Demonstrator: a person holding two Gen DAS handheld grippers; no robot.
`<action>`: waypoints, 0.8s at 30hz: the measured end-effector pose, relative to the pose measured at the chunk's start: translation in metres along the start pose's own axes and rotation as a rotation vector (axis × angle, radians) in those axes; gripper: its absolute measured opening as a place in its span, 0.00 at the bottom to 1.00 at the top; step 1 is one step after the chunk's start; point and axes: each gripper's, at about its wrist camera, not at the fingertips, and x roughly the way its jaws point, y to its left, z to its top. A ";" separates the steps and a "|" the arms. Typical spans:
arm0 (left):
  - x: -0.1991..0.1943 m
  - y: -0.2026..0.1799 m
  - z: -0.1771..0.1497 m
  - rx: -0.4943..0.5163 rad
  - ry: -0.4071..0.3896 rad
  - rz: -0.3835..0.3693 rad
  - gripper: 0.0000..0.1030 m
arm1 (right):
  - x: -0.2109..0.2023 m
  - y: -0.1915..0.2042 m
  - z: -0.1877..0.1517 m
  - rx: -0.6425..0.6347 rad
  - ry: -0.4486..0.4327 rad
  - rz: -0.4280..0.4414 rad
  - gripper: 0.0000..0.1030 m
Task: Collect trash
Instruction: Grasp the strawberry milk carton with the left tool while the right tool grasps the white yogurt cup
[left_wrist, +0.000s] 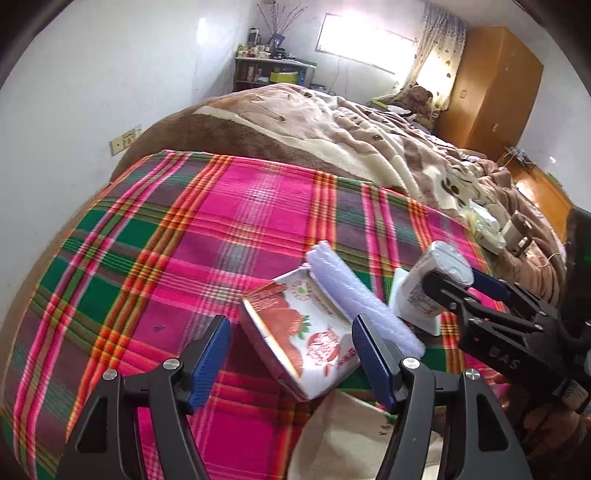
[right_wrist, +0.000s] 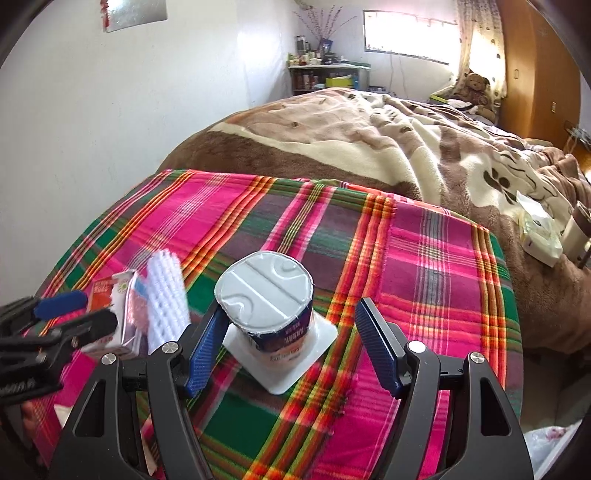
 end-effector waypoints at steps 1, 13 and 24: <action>0.001 -0.002 0.000 0.000 -0.003 -0.003 0.66 | 0.001 0.000 0.001 0.002 0.001 0.003 0.70; 0.024 -0.005 0.007 -0.029 0.029 0.027 0.71 | 0.014 -0.005 0.007 0.035 0.003 0.006 0.68; 0.023 0.001 0.003 -0.006 0.045 0.076 0.73 | 0.016 -0.007 0.006 0.052 0.006 -0.010 0.49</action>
